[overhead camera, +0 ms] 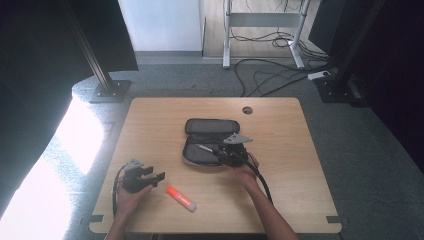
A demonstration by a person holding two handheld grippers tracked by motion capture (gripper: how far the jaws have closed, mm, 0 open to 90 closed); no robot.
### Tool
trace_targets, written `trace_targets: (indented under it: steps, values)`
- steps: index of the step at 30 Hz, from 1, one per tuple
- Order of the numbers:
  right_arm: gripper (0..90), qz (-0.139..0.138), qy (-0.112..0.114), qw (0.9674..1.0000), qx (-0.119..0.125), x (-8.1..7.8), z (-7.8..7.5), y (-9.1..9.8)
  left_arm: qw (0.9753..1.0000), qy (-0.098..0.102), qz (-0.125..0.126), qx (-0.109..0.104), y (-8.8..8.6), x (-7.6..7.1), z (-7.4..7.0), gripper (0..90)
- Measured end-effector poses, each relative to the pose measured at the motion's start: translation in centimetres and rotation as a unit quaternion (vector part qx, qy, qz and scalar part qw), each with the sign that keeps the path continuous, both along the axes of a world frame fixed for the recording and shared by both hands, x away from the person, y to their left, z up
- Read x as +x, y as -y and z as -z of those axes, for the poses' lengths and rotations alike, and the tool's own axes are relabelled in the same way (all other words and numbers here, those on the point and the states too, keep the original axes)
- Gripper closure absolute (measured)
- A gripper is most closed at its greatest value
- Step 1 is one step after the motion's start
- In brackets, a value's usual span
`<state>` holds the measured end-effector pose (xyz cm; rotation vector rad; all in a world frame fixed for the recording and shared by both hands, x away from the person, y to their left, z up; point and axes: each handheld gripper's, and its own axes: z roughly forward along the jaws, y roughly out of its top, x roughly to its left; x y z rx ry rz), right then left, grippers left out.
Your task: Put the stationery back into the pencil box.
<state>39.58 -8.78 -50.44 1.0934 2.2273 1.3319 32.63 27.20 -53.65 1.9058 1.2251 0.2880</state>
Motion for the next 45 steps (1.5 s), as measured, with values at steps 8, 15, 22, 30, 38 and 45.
trace_targets:
  steps: [8, 15, 22, 30, 38, 45]
  values:
    - [61.7, -0.002, -0.002, 0.9999, 0.013, -1.1, 0.1, 0.6, 1.0000, 0.000, 0.000, 0.000, 0.0, 0.0, 0.0, 35.3]
    - [60.3, -0.007, 0.000, 0.9997, 0.022, -2.1, 0.2, 0.7, 1.0000, -0.001, -0.001, 0.002, 0.1, 0.0, 0.0, 35.3]
    - [58.7, -0.008, 0.003, 0.9996, 0.028, -2.9, 0.3, 0.9, 1.0000, -0.001, -0.001, 0.002, 0.1, 0.0, 0.1, 35.3]
    - [56.8, -0.016, 0.004, 0.9994, 0.031, -3.8, 0.4, 0.8, 1.0000, -0.002, 0.001, 0.003, 0.2, 0.0, 0.1, 35.3]
    - [54.6, -0.027, 0.002, 0.9990, 0.035, -4.8, 0.7, 0.4, 1.0000, -0.001, 0.001, 0.003, 0.2, 0.0, 0.1, 35.2]
    - [52.5, -0.034, -0.002, 0.9987, 0.038, -5.6, 1.1, 0.2, 1.0000, -0.002, 0.002, 0.004, 0.2, 0.0, 0.2, 35.2]
